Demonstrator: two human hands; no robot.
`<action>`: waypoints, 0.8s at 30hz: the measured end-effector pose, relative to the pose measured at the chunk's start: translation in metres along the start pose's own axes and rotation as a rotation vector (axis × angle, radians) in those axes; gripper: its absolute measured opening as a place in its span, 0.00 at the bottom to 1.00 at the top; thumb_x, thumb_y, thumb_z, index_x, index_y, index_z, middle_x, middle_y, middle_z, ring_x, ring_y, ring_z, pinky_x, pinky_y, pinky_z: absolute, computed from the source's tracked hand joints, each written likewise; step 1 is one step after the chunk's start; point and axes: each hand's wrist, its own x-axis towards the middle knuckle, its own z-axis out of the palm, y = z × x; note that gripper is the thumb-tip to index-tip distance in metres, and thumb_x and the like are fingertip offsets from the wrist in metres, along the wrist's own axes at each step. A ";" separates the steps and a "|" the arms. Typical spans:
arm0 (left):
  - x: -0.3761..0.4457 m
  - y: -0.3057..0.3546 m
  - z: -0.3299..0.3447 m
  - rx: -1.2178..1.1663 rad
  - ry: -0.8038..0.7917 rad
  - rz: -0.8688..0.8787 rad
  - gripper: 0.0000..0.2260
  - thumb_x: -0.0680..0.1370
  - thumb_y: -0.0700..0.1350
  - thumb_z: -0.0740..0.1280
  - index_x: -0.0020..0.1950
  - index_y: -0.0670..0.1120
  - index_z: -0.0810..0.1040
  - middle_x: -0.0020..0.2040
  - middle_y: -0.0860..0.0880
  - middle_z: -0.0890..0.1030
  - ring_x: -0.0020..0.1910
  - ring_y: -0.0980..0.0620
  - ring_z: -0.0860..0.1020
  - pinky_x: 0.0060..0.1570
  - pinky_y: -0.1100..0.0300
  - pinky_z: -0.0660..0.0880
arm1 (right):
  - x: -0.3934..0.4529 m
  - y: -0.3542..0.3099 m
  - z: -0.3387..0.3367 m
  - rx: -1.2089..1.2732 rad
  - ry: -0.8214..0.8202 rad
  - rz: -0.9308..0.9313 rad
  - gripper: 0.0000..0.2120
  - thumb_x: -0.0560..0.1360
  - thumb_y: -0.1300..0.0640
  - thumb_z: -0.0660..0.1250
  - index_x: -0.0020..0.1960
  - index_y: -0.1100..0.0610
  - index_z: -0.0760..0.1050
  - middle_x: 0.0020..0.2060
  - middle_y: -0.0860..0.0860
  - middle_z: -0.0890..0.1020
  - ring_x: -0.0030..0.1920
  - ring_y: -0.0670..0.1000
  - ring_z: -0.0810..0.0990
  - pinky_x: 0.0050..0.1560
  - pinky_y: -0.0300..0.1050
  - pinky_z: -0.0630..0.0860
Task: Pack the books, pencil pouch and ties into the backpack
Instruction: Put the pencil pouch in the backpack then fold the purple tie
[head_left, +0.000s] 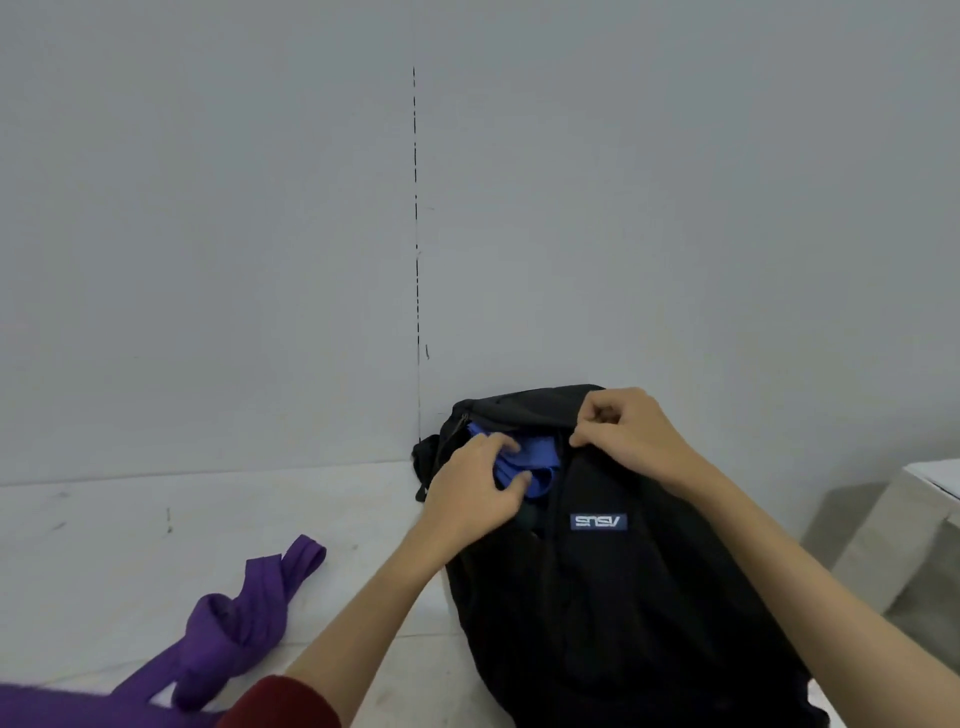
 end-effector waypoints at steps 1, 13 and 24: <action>0.001 0.003 -0.002 -0.041 0.003 0.030 0.18 0.75 0.48 0.66 0.64 0.51 0.73 0.56 0.53 0.76 0.57 0.55 0.74 0.55 0.62 0.71 | -0.001 -0.002 0.000 -0.018 -0.039 -0.017 0.14 0.67 0.64 0.71 0.28 0.54 0.70 0.27 0.51 0.75 0.31 0.48 0.71 0.35 0.41 0.66; 0.005 0.002 -0.002 0.015 -0.324 -0.020 0.15 0.80 0.49 0.56 0.54 0.51 0.82 0.42 0.52 0.69 0.47 0.51 0.73 0.49 0.56 0.70 | 0.007 -0.005 -0.006 -0.093 0.145 0.016 0.08 0.64 0.64 0.70 0.28 0.57 0.73 0.25 0.50 0.74 0.30 0.50 0.71 0.37 0.45 0.69; 0.008 -0.004 0.014 0.157 -0.192 0.184 0.15 0.77 0.57 0.62 0.59 0.53 0.79 0.49 0.51 0.76 0.48 0.52 0.76 0.44 0.61 0.68 | -0.005 -0.007 -0.009 -0.290 -0.152 -0.283 0.22 0.63 0.65 0.57 0.45 0.46 0.82 0.46 0.45 0.75 0.44 0.48 0.71 0.51 0.39 0.69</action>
